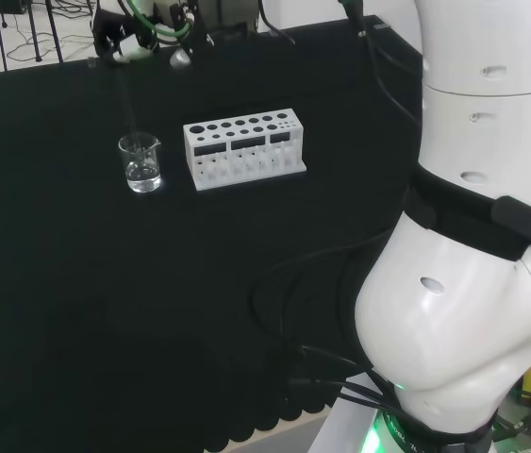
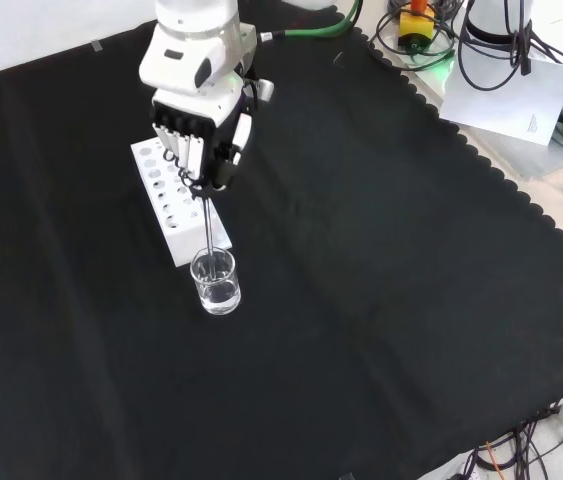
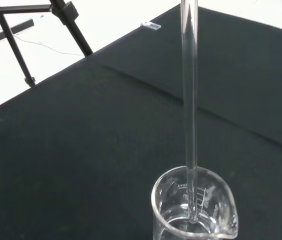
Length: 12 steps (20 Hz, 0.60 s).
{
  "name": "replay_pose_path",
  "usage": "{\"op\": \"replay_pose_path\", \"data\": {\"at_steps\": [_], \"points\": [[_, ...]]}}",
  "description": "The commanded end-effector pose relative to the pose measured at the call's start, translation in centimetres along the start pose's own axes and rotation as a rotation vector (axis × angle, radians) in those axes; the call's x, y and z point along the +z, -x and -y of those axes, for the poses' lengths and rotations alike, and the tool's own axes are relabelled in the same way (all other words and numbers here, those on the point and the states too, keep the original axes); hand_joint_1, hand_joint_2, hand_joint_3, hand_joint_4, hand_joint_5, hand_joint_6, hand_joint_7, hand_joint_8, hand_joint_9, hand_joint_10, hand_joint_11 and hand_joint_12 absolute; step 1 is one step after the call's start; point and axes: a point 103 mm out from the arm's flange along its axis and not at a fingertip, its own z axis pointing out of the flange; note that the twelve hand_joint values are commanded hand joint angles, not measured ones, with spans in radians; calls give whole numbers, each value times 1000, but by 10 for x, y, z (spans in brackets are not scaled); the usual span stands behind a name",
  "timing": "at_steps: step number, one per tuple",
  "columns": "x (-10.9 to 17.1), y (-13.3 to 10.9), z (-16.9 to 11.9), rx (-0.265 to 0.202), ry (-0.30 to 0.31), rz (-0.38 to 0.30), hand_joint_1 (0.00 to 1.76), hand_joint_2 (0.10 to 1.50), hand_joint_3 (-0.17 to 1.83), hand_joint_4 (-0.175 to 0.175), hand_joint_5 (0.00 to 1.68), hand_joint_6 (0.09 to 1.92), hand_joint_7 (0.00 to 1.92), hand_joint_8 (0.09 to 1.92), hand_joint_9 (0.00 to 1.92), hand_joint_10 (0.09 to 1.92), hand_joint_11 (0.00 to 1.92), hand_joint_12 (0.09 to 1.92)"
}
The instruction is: Put the glass rod back on the white test tube rack.
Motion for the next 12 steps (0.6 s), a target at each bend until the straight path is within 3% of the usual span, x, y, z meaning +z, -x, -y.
{"op": "replay_pose_path", "data": {"at_steps": [1, 12], "points": [[-40, 5, 18, 32, 17, 17, 1289, 1079, 0, -175, 1030, 618, 1115, 1093, 1648, 704, 1759, 352], [-88, 30, 42, 118, 55, 29, 1289, 1079, 0, -175, 1031, 617, 1115, 1093, 1648, 704, 1759, 353]]}}
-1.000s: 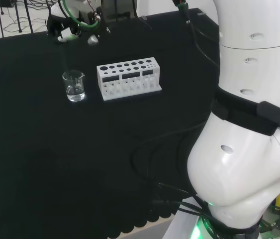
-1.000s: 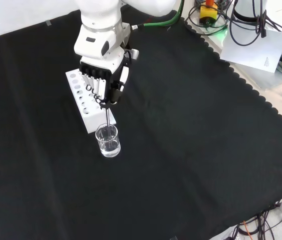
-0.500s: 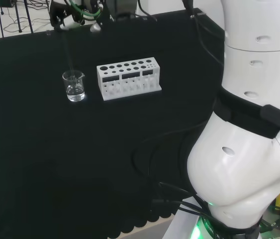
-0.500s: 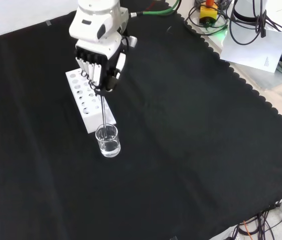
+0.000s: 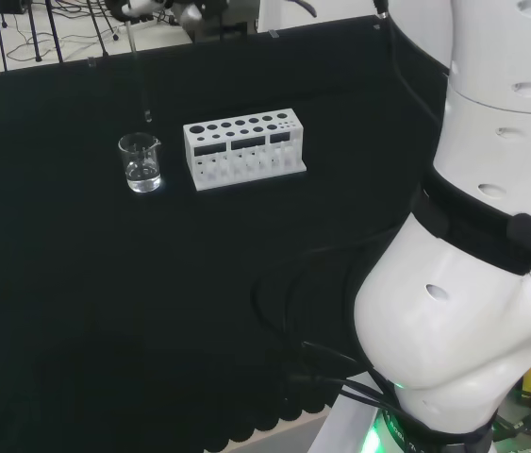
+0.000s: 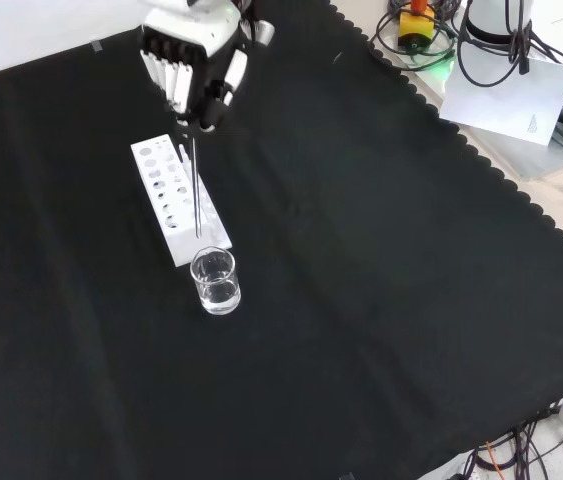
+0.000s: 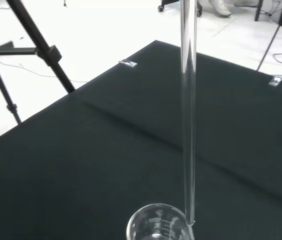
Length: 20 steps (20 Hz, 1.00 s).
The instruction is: Put the glass rod back on the white test tube rack.
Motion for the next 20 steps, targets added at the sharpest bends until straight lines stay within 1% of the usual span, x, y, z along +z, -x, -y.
{"op": "replay_pose_path", "data": {"at_steps": [1, 6, 13, 16, 20], "points": [[-17, 22, 13, 58, 11, 6, 1289, 1079, 0, -175, 1031, 617, 1115, 1093, 1648, 704, 1759, 353], [-20, 55, 29, 121, 20, 1, 1289, 1079, 0, -175, 1031, 617, 1115, 1093, 1648, 704, 1759, 353], [-23, 110, 73, 239, 31, -2, 1289, 1078, 0, -175, 1031, 617, 1115, 1092, 1648, 703, 1759, 354], [-20, 127, 89, 276, 21, 2, 1289, 1078, 0, -175, 1031, 616, 1115, 1092, 1647, 703, 1759, 354], [-15, 142, 109, 309, 12, -1, 1289, 1078, 0, -175, 1032, 616, 1115, 1092, 1647, 703, 1759, 354]]}}
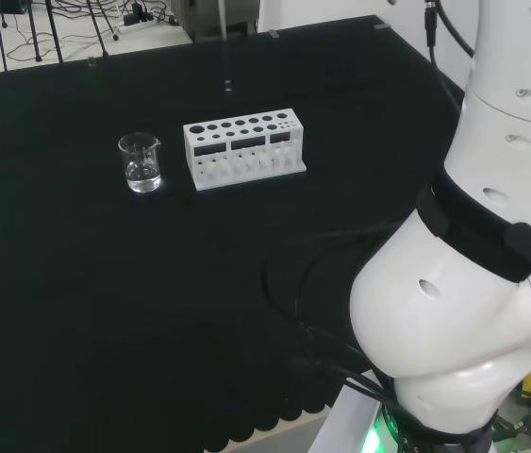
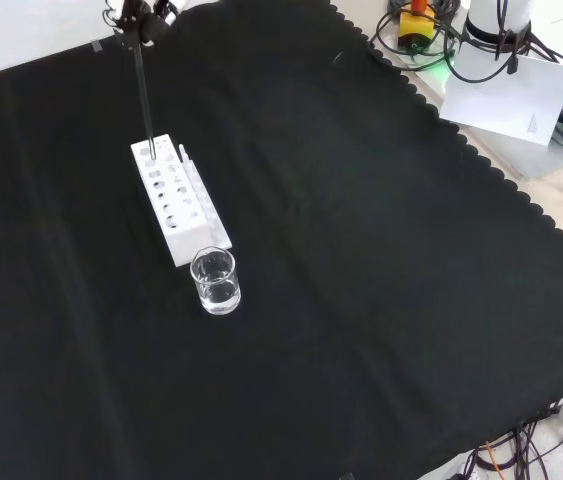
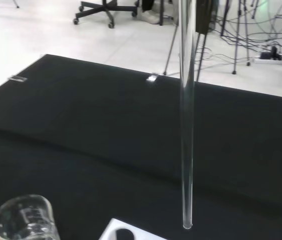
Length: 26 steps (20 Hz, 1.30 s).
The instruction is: Put the glass rod back on the white test tube rack.
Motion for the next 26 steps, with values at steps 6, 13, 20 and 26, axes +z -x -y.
{"op": "replay_pose_path", "data": {"at_steps": [6, 13, 20, 26], "points": [[9, 38, 41, 74, -14, 4, 1289, 1078, 0, -175, 1032, 615, 1116, 1092, 1647, 703, 1759, 355], [19, 39, 52, 83, -12, 6, 1289, 1078, 0, -175, 1033, 614, 1116, 1092, 1647, 703, 1759, 356], [34, 43, 49, 80, -22, 9, 1289, 1078, 0, -175, 1033, 614, 1116, 1091, 1647, 703, 1759, 356], [40, 44, 49, 75, -25, 8, 1289, 1078, 0, -175, 1033, 613, 1116, 1091, 1647, 703, 1759, 357]]}}
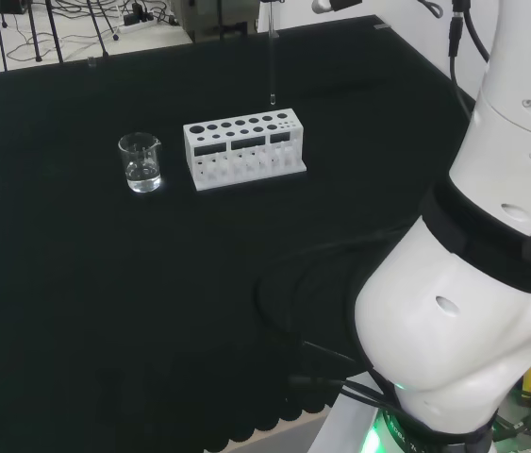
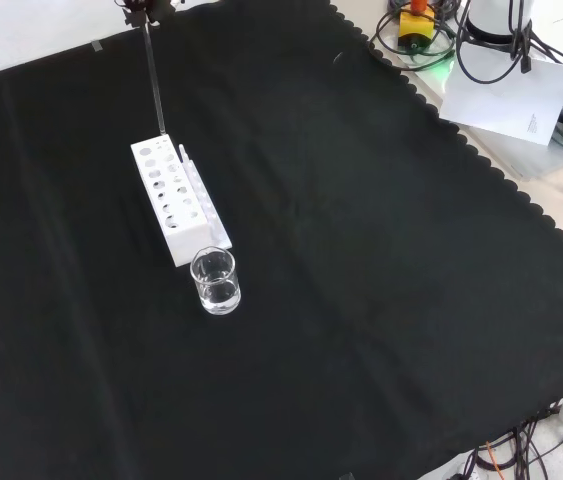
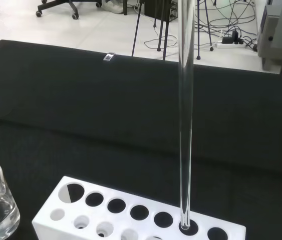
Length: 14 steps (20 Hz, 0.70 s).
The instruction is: Put the glass rod back on the white test tube rack.
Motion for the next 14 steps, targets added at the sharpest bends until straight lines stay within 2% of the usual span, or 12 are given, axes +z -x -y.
{"op": "replay_pose_path", "data": {"at_steps": [1, 10, 12, 14], "points": [[19, -1, -1, -14, -1, 0, 1289, 1078, 0, -175, 1033, 613, 1116, 1091, 1647, 703, 1759, 357], [23, 0, -1, -15, -5, -2, 1289, 1078, 0, -175, 1034, 612, 1117, 1091, 1648, 703, 1759, 357], [23, -1, -1, -14, -3, -2, 1251, 1038, -89, -175, 1262, 439, 1429, 907, 1674, 675, 1777, 347], [25, -1, -1, -12, -3, 0, 1238, 1027, -153, -175, 1400, 278, 1588, 766, 1702, 626, 1796, 318]]}}
